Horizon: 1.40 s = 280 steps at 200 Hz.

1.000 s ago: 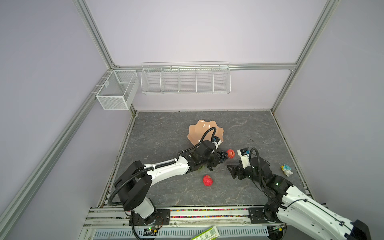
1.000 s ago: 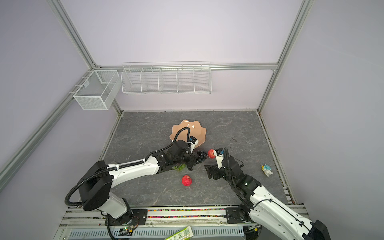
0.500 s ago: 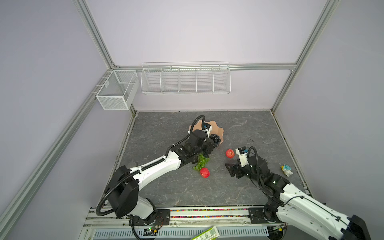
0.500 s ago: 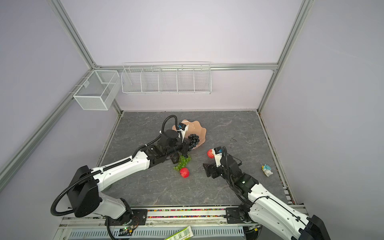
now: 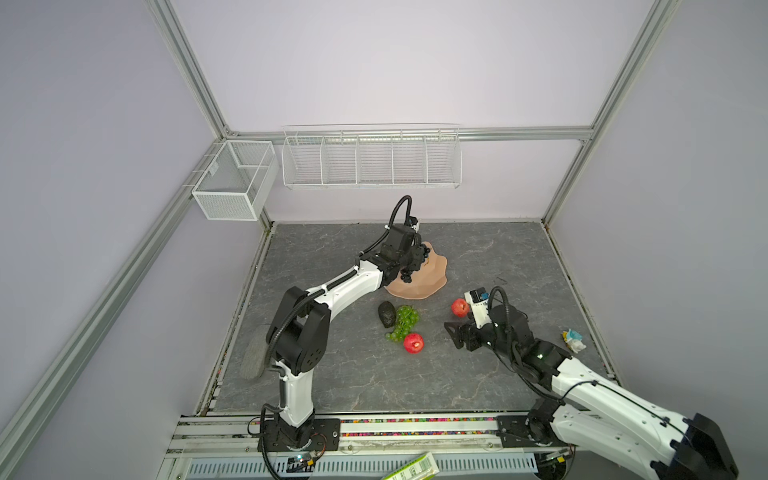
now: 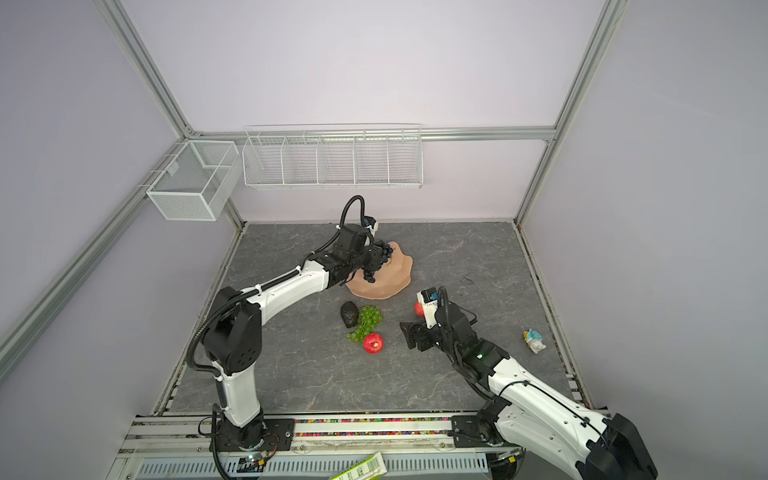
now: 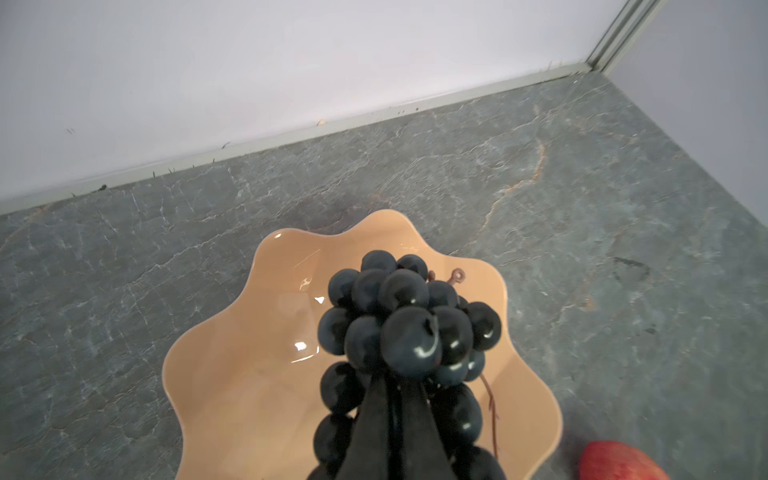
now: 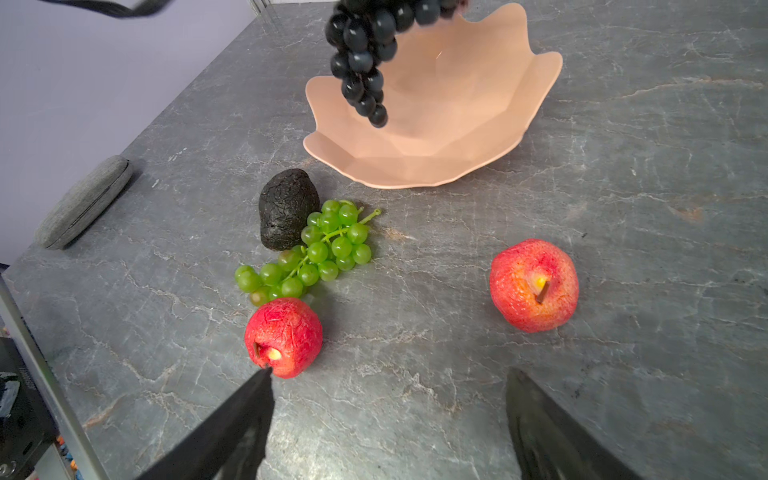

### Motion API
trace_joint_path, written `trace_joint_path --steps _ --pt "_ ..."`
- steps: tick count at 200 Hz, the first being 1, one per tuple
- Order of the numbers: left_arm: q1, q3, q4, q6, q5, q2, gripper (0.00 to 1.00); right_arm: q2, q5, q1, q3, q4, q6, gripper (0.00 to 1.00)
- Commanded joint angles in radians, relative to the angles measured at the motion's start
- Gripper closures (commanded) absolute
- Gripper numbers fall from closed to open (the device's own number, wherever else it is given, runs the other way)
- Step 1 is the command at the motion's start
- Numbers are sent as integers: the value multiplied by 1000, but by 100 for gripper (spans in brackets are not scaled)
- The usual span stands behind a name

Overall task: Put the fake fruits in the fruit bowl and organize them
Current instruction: 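Carry the black grapes with the left gripper into the peach bowl and release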

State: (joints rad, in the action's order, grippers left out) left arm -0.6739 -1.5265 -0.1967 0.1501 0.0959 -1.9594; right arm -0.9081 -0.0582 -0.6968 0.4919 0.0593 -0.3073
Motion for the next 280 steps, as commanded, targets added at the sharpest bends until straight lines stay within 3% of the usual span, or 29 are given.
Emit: trace_joint_path --steps 1,42,67,153,176,218,256,280 --pt "18 -53 -1 -21 -20 -47 100 -20 20 -7 29 -45 23 12" --pt "33 -122 -35 -25 -35 -139 100 -46 38 -7 46 -45 26 12" --pt "34 -125 -35 -23 -35 -150 95 -36 34 -7 38 -43 21 12" --pt "38 -93 -1 -26 5 -126 60 43 8 -7 22 21 22 12" --pt "45 -77 5 -18 -43 -107 58 64 -1 -6 19 40 22 12" --pt "36 57 -41 -28 -213 61 60 98 6 -7 14 90 7 12" --pt "-85 363 -111 -49 -117 320 60 132 40 -7 -66 69 -42 12" --pt "-155 457 -205 -15 -62 392 60 129 58 -8 -96 47 -58 12"
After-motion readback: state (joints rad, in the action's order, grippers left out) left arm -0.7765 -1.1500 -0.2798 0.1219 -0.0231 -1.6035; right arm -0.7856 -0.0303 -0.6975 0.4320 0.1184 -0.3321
